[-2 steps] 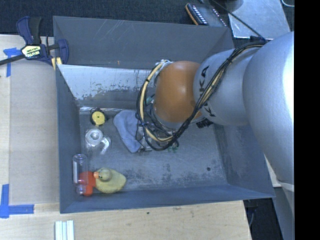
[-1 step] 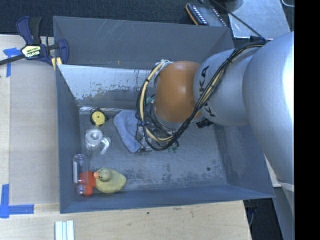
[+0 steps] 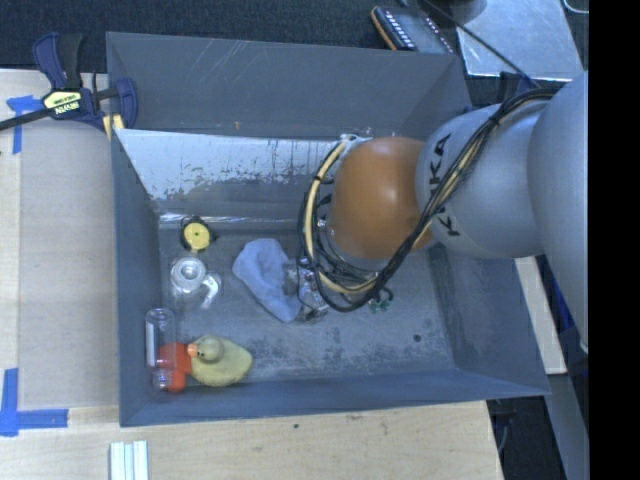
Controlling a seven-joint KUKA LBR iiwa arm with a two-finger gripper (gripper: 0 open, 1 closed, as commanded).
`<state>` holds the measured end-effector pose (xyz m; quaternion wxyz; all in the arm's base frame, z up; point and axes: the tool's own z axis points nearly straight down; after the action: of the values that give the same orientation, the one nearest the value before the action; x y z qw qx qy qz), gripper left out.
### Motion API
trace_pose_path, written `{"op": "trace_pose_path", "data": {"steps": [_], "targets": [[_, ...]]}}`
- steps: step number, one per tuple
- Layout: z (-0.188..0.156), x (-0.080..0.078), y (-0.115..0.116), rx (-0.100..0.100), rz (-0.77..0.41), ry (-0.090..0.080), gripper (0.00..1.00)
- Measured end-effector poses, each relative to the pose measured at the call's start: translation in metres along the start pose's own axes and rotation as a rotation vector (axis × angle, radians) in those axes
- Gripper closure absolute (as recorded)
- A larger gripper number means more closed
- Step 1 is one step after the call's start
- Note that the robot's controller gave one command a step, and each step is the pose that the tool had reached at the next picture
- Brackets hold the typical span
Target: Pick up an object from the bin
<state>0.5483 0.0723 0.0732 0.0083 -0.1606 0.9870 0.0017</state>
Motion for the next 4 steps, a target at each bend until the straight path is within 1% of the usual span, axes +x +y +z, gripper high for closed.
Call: {"op": "trace_pose_path", "data": {"steps": [1,2,3,4], "targets": [[-0.054,-0.033,0.008,0.001,0.163,0.006,1.0],[-0.039,-0.039,-0.012,0.001,0.212,-0.001,1.0],[-0.034,-0.037,-0.016,0.001,0.125,0.004,1.0],[-0.072,-0.034,0.01,0.001,-0.033,-0.007,1.0]]}}
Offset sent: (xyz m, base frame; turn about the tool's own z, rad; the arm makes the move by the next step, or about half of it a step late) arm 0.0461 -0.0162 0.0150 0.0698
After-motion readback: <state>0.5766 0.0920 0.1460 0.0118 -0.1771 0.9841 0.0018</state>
